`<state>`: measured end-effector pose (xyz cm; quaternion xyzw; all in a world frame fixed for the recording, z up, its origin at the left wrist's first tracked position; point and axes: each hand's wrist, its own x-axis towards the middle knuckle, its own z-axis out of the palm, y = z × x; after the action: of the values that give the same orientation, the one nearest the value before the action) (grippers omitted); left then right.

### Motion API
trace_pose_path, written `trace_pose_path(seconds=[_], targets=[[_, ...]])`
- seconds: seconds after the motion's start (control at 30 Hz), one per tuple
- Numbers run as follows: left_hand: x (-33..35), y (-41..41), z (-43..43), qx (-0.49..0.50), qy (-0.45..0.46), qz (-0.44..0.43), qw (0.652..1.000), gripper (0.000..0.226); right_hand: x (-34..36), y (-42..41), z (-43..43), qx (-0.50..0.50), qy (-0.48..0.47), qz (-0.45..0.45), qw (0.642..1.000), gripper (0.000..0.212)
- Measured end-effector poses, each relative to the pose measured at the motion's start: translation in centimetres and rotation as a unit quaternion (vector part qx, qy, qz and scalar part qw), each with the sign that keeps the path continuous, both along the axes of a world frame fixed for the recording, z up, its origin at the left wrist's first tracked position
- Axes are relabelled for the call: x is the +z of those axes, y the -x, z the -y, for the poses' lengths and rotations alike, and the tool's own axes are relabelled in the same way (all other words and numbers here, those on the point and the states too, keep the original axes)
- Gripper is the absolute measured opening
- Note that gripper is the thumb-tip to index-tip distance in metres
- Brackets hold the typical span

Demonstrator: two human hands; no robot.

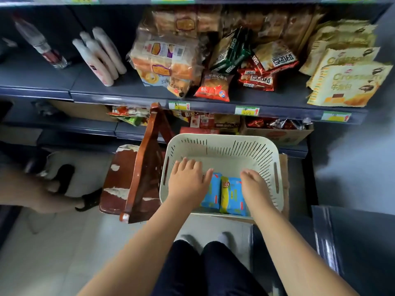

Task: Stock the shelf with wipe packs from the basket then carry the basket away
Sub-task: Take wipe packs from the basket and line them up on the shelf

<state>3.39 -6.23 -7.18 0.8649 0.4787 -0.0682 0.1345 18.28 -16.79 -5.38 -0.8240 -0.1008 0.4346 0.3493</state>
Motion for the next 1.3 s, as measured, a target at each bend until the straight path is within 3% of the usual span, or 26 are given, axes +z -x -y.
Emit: trace_pose_path(seconds=[0.2, 0.3, 0.43, 0.6, 0.73, 0.83, 0.97, 1.13, 1.3], targets=[[-6.1, -1.2, -1.3, -0.043, 0.061, -0.034, 0.997, 0.064, -11.6, -1.2, -1.9, 0.088, 0.190, -0.001, 0.978, 0.022], [-8.6, -1.8, -1.8, -0.083, 0.115, -0.104, 0.984, 0.077, -11.8, -0.8, -2.3, 0.115, 0.215, 0.006, 0.970, 0.022], [-10.0, -2.3, -2.0, -0.126, 0.090, -0.134, 0.979, 0.093, -13.4, -1.5, -2.0, 0.101, 0.211, 0.025, 0.972, 0.020], [-10.1, -2.7, -2.1, -0.118, 0.061, -0.131, 0.982, 0.081, -14.4, -1.7, -1.7, 0.168, 0.204, 0.058, 0.963, 0.036], [-9.8, -2.5, -2.5, -0.132, 0.095, -0.130, 0.978, 0.048, -13.7, -1.2, -1.6, 0.263, 0.202, 0.033, 0.943, 0.049], [-8.8, -2.3, -3.5, -0.132, 0.119, -0.082, 0.981, 0.029, -13.1, -1.4, -1.4, 0.250, 0.175, 0.044, 0.951, 0.053], [-5.9, -2.1, -4.6, -0.088, 0.208, 0.013, 0.974, 0.023, -9.5, -2.5, -1.1, 0.182, 0.094, 0.120, 0.971, 0.048], [1.7, -1.0, -4.6, -0.004, 0.165, 0.166, 0.972, 0.027, -0.4, -3.6, -1.3, 0.109, -0.008, 0.115, 0.987, 0.044], [10.3, -0.3, -6.3, 0.046, 0.130, 0.277, 0.951, 0.030, 9.1, -4.7, -2.4, 0.084, -0.113, 0.163, 0.977, 0.052]])
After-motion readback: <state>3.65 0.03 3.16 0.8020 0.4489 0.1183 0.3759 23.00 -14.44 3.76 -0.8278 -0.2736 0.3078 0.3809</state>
